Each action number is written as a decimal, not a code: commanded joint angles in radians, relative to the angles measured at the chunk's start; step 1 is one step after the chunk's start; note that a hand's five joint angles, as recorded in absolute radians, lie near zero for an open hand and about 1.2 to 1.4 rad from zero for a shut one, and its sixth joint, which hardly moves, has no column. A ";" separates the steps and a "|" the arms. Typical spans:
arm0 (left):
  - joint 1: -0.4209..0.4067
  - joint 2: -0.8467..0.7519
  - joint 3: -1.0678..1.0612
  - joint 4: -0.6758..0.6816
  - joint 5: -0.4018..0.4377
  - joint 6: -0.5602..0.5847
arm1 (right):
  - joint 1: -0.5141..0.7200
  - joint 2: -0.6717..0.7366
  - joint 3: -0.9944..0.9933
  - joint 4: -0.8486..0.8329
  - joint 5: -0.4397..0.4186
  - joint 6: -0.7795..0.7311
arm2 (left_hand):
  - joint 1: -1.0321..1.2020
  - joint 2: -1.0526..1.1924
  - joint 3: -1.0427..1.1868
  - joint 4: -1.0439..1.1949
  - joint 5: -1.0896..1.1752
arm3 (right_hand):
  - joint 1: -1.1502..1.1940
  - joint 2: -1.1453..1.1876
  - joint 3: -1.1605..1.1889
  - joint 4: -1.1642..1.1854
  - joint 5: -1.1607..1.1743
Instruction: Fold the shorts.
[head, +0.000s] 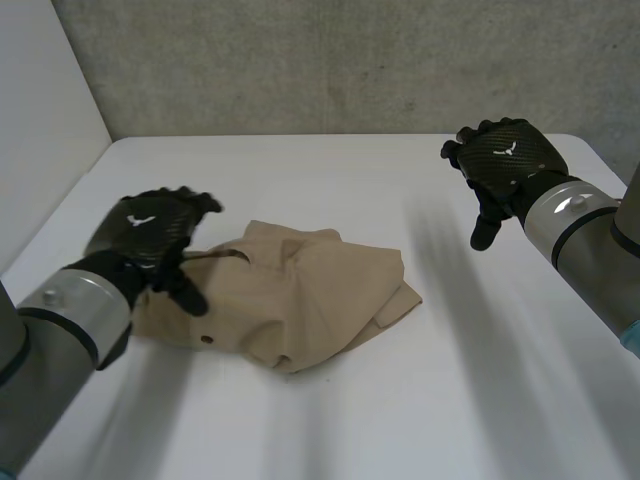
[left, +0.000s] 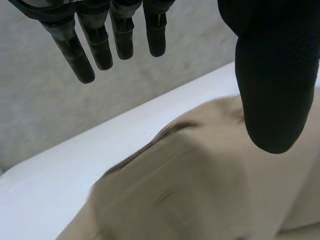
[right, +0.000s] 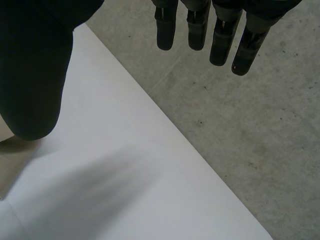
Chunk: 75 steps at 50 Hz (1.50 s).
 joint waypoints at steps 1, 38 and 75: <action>0.145 -0.015 -0.075 -0.001 0.009 0.111 | 0.000 0.003 0.004 0.000 0.000 0.000 | -0.054 -0.040 -0.039 -0.038 -0.028 | -0.030 -0.045 -0.041 -0.060 -0.061; 0.291 -0.267 0.002 0.173 0.122 0.183 | 0.015 0.023 0.016 0.000 0.002 -0.006 | 0.252 0.266 0.267 0.268 0.278 | -0.030 -0.045 -0.041 -0.060 -0.061; 0.298 -0.044 -0.029 0.148 0.107 0.183 | 0.019 0.067 0.022 -0.002 0.002 -0.008 | -0.057 -0.043 -0.042 -0.041 -0.031 | -0.030 -0.045 -0.041 -0.060 -0.061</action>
